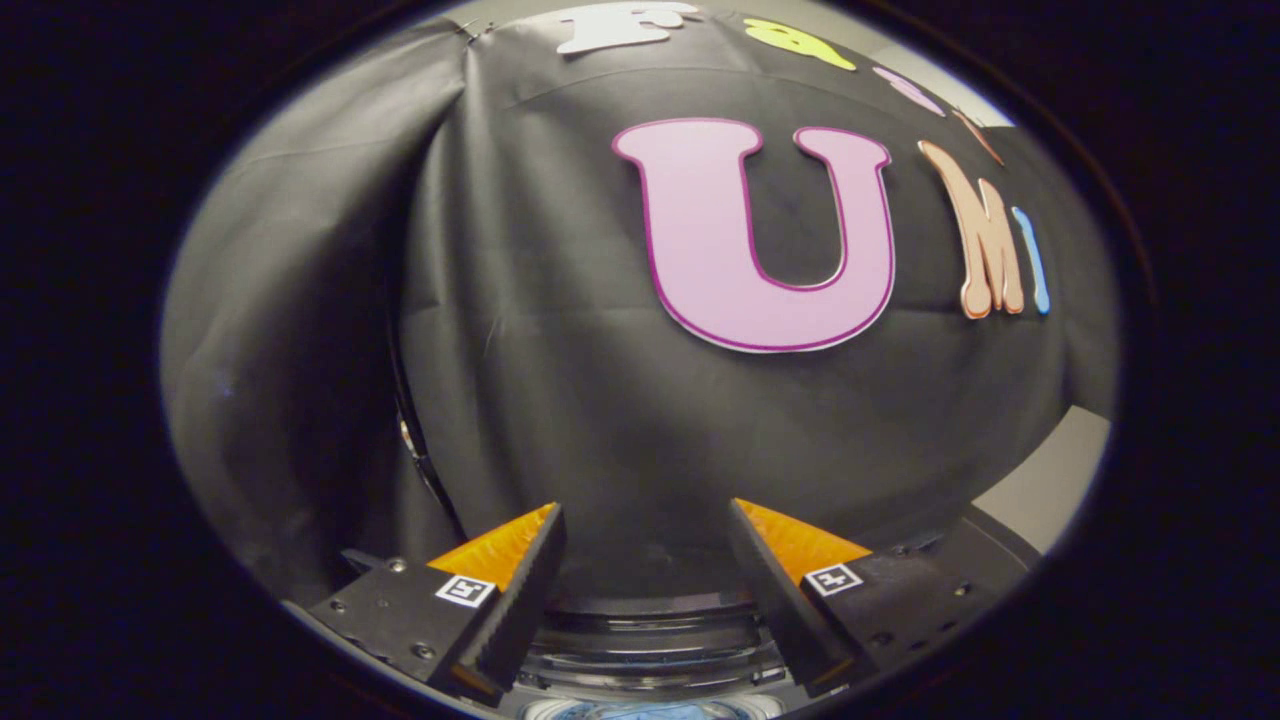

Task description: Put the clothes into the washing machine and then close the washing machine lid.

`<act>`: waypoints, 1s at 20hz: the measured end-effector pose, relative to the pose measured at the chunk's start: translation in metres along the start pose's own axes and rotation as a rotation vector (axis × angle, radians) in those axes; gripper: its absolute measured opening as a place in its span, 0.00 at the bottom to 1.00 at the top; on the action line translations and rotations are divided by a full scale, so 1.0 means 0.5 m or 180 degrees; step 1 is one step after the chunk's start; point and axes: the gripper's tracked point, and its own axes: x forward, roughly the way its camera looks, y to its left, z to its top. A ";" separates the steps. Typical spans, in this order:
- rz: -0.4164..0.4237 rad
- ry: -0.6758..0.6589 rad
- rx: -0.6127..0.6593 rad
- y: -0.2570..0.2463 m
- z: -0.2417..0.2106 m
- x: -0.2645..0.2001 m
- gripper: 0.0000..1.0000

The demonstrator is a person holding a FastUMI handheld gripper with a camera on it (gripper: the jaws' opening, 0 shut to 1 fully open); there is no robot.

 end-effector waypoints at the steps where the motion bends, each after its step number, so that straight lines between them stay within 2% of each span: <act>1: -0.0030 0.0009 -0.0034 -0.002 -0.010 0.002 0.97; 5: -0.0223 -0.0060 0.0005 -0.015 -0.014 -0.005 0.97; 8: -0.0317 0.0068 -0.0029 -0.017 -0.022 -0.012 0.98; 20: -0.0247 0.0074 -0.0048 -0.016 -0.032 -0.071 0.98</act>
